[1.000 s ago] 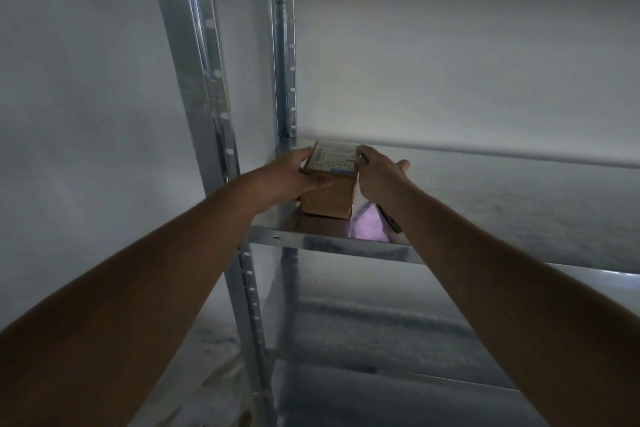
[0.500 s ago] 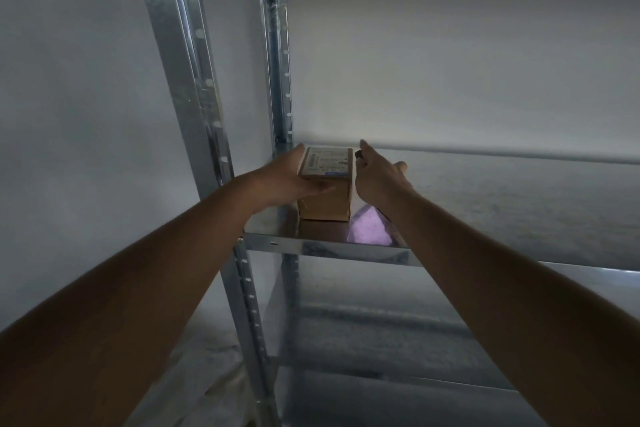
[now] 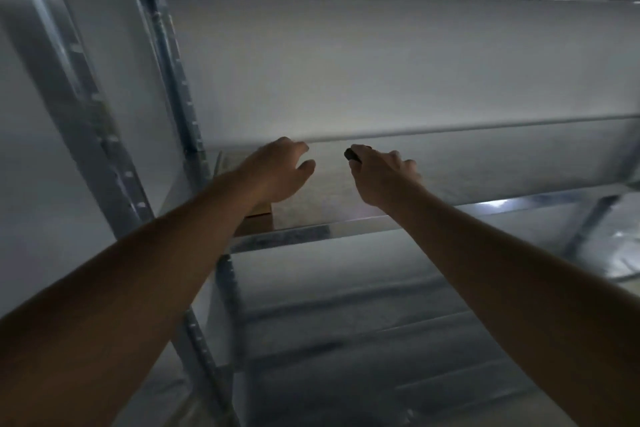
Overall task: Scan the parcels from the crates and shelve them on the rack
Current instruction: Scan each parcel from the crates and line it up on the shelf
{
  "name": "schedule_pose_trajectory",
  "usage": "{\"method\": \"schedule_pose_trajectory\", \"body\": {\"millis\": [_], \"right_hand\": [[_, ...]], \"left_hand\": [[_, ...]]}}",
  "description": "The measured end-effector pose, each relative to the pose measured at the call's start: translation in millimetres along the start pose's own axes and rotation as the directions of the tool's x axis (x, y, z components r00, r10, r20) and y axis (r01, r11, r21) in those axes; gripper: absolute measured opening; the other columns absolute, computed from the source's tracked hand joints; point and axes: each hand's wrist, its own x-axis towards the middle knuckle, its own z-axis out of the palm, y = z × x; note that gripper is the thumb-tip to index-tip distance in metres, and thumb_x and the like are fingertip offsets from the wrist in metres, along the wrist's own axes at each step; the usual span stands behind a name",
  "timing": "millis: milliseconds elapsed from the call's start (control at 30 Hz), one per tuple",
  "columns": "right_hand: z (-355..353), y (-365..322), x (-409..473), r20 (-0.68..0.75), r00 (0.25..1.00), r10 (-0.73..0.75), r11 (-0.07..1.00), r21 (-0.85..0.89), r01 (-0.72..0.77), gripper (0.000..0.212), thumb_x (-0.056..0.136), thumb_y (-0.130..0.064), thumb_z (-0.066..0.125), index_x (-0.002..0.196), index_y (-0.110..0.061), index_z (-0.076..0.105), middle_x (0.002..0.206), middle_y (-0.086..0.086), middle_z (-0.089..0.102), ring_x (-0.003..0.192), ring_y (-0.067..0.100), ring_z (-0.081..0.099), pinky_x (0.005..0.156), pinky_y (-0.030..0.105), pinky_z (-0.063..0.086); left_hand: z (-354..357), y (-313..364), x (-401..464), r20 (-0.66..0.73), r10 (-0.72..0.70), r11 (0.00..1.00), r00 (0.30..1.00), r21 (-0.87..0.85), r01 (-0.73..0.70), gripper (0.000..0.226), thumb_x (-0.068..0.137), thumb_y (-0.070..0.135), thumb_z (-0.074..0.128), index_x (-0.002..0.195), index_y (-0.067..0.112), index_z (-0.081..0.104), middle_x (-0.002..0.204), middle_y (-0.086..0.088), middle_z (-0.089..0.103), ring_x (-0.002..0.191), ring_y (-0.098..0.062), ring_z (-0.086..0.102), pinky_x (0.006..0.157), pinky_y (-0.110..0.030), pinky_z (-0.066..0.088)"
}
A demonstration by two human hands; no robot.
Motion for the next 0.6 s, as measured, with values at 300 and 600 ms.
{"method": "schedule_pose_trajectory", "body": {"millis": [300,600], "right_hand": [[-38.5,137.2,-61.5,-0.049,0.987,0.153,0.985,-0.071,-0.156,0.036,0.111,-0.049,0.037,0.146,-0.046,0.044,0.136,0.018,0.053,0.124,0.046,0.05,0.096,0.051,0.045],[-79.1,310.3,-102.9,-0.094,0.951,0.296,0.946,-0.112,-0.305,0.029,0.11,-0.046,0.039,0.137,-0.048,0.051,0.136,0.016,0.053,0.123,0.046,0.051,0.086,0.048,0.039]], "left_hand": [[48.3,133.6,27.6,0.135,0.179,0.983,0.975,0.024,-0.183,0.059,0.11,0.052,0.042,0.16,0.021,0.042,0.163,-0.013,0.041,0.143,-0.034,0.047,0.117,-0.046,0.041],[113.2,317.7,60.1,0.21,0.345,0.931,0.915,0.043,-0.361,0.055,0.109,0.051,0.042,0.154,0.021,0.049,0.149,-0.015,0.051,0.131,-0.038,0.056,0.108,-0.049,0.048]]}}
